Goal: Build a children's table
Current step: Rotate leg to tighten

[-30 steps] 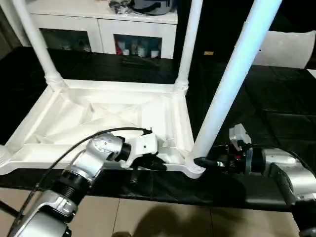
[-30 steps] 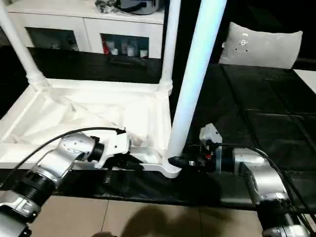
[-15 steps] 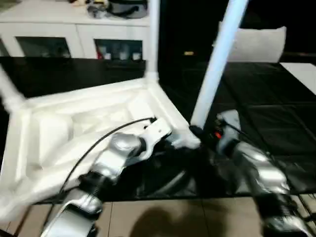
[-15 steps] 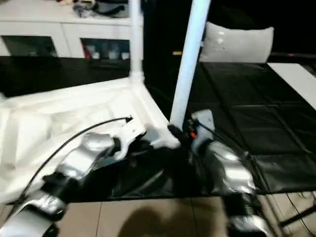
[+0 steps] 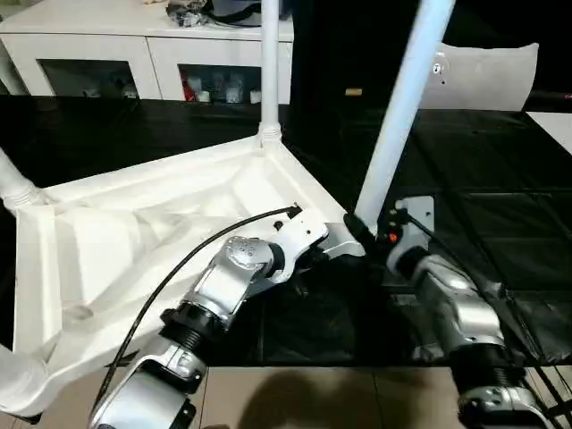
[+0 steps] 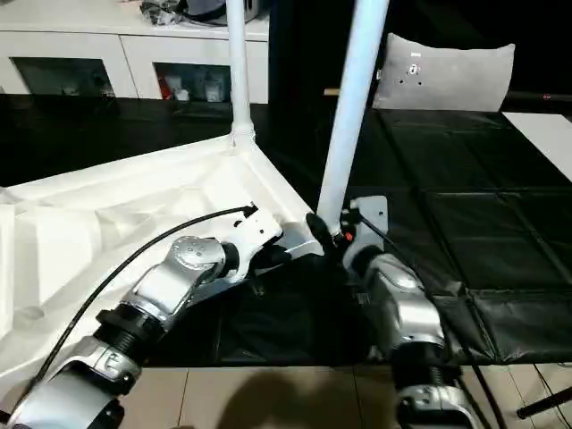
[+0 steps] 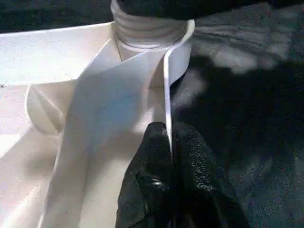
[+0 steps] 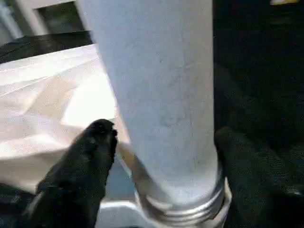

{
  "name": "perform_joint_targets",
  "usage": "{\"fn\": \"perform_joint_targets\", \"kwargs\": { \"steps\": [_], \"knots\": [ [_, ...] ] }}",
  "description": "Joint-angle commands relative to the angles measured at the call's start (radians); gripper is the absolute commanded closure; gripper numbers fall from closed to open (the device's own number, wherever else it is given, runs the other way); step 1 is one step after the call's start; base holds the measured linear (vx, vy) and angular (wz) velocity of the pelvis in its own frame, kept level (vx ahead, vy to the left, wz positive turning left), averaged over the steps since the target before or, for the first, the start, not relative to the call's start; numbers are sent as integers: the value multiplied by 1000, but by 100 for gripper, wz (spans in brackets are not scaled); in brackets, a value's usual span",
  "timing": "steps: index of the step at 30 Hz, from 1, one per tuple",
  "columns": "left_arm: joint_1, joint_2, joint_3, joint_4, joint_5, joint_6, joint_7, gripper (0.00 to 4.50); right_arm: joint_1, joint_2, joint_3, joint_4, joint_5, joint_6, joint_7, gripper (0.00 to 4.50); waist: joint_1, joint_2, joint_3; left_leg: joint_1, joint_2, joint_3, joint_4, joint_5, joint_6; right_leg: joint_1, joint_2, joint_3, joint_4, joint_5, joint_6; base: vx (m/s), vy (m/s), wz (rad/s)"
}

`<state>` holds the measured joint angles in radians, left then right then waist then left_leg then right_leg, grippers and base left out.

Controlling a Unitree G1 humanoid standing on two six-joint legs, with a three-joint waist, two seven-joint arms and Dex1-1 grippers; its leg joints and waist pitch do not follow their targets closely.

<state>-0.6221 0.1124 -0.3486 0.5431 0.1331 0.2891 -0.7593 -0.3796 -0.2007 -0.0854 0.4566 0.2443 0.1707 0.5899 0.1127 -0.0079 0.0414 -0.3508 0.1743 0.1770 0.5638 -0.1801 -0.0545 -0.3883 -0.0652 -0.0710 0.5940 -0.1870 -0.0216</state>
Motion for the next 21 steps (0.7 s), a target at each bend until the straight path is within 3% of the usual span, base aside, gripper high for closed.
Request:
{"fn": "perform_joint_targets", "kwargs": {
  "steps": [1, 4, 6, 8, 12, 16, 18, 19, 21],
  "knots": [
    [8, 23, -19, -2, 2, -51, -49, 450, 21, -50, 26, -41, 12, 8, 105, 57, 4, -5, -49, 0, 56, -21, -61, -216, 55, 47, -91, 52, -86, -276, -150, 0, 0, 0],
    [19, 65, -34, -1, 9, -100, -103, 450, 40, -125, 40, -71, 20, 31, 211, 24, 7, -5, -50, -2, 56, -21, -58, -198, 68, 49, -91, 52, -85, -257, -155, 0, 0, 0],
    [25, 88, -45, -3, 12, -129, -133, 450, 46, -156, 45, -82, 27, 37, 257, 24, 5, -6, -51, -4, 56, -21, -57, -186, 71, 49, -91, 51, -81, -241, -161, 0, 0, 0],
    [45, 154, -76, -15, 9, -224, -228, 450, 53, -221, 56, -107, 50, 43, 369, 24, 7, -6, -51, -5, 57, -23, -56, -191, 81, 51, -93, 51, -82, -252, -162, 0, 0, 0],
    [59, 215, -94, -35, -8, -250, -334, 450, 59, -276, 80, -136, 70, 41, 486, 24, 9, -5, -48, -1, 61, -19, -58, -197, 76, 45, -89, 51, -81, -260, -170, 0, 0, 0],
    [75, 274, -111, -64, -40, -304, -471, 450, 67, -319, 138, -177, 83, 73, 621, 39, 20, -5, -50, 1, 67, -19, -58, -198, 73, 45, -91, 50, -75, -258, -181, 0, 0, 0],
    [77, 281, -114, -69, -42, -309, -485, 450, 68, -321, 148, -184, 85, 80, 637, 68, 24, -4, -50, 2, 68, -18, -56, -192, 72, 42, -90, 51, -72, -233, -193, 0, 0, 0],
    [78, 295, -125, -71, -48, -326, -511, 450, 69, -325, 171, -193, 92, 86, 670, 68, 30, -9, -50, 5, 68, -16, -55, -192, 71, 40, -91, 51, -72, -228, -197, 0, 0, 0],
    [79, 300, -128, -72, -51, -332, -522, 450, 67, -326, 181, -193, 95, 94, 686, 90, 37, -6, -49, 4, 68, -16, -57, -201, 65, 41, -94, 52, -72, -253, -191, 0, 0, 0]
  ]
}}
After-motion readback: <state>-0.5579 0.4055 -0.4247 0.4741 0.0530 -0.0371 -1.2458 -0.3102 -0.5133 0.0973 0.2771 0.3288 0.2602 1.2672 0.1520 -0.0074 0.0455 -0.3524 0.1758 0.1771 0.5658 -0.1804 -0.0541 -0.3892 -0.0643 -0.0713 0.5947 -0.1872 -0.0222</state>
